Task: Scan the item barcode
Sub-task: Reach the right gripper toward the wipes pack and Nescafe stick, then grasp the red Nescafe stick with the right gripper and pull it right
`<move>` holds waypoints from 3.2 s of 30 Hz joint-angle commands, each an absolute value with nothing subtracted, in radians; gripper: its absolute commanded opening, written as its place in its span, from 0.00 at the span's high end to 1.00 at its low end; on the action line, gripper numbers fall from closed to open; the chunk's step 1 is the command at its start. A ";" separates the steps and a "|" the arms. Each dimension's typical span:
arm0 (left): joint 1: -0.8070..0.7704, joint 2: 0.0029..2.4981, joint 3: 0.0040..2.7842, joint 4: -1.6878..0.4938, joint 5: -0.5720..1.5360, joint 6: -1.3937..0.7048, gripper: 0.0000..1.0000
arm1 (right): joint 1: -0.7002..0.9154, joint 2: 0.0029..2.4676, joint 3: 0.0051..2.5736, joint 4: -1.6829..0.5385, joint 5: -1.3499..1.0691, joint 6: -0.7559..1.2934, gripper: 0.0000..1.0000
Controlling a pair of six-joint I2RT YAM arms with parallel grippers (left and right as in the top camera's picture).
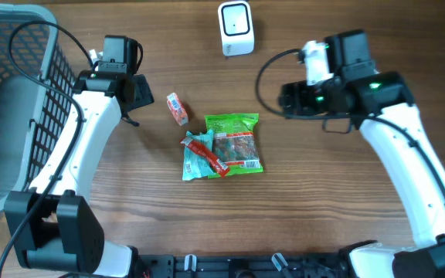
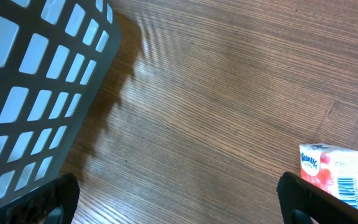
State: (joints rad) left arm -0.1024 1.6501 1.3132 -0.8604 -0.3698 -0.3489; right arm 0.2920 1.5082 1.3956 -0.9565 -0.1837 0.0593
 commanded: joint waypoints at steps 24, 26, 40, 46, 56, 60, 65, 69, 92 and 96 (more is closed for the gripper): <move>-0.099 1.645 1.312 -0.860 -0.383 -0.337 0.00 | 0.889 1.959 1.393 -0.743 -0.076 0.234 0.57; -0.099 1.644 1.312 -0.860 -0.382 -0.337 0.00 | 0.889 1.949 1.404 -0.747 -0.075 0.212 0.56; -0.099 1.645 1.312 -0.860 -0.382 -0.337 0.00 | 0.889 1.889 1.446 -0.762 0.037 0.183 0.56; -0.099 1.644 1.312 -0.860 -0.382 -0.337 0.00 | 0.889 1.893 1.427 -0.739 0.072 0.183 0.56; -0.099 1.644 1.312 -0.860 -0.382 -0.337 0.00 | 0.889 1.899 1.297 -0.617 0.030 0.184 0.62; -0.099 1.644 1.312 -0.860 -0.382 -0.337 0.00 | 0.889 1.898 1.260 -0.569 0.020 0.186 0.85; -0.099 1.644 1.312 -0.860 -0.382 -0.337 0.00 | 0.886 1.815 1.296 -0.594 0.071 0.187 0.96; -0.099 1.644 1.312 -0.860 -0.382 -0.337 0.00 | 0.849 1.707 1.297 -0.663 0.231 0.251 0.96; -0.099 1.644 1.312 -0.860 -0.382 -0.337 0.00 | 0.517 1.655 1.116 -0.607 0.178 0.729 0.09; -0.099 1.644 1.312 -0.860 -0.382 -0.337 0.00 | 0.477 1.645 1.108 -0.656 0.179 0.732 0.77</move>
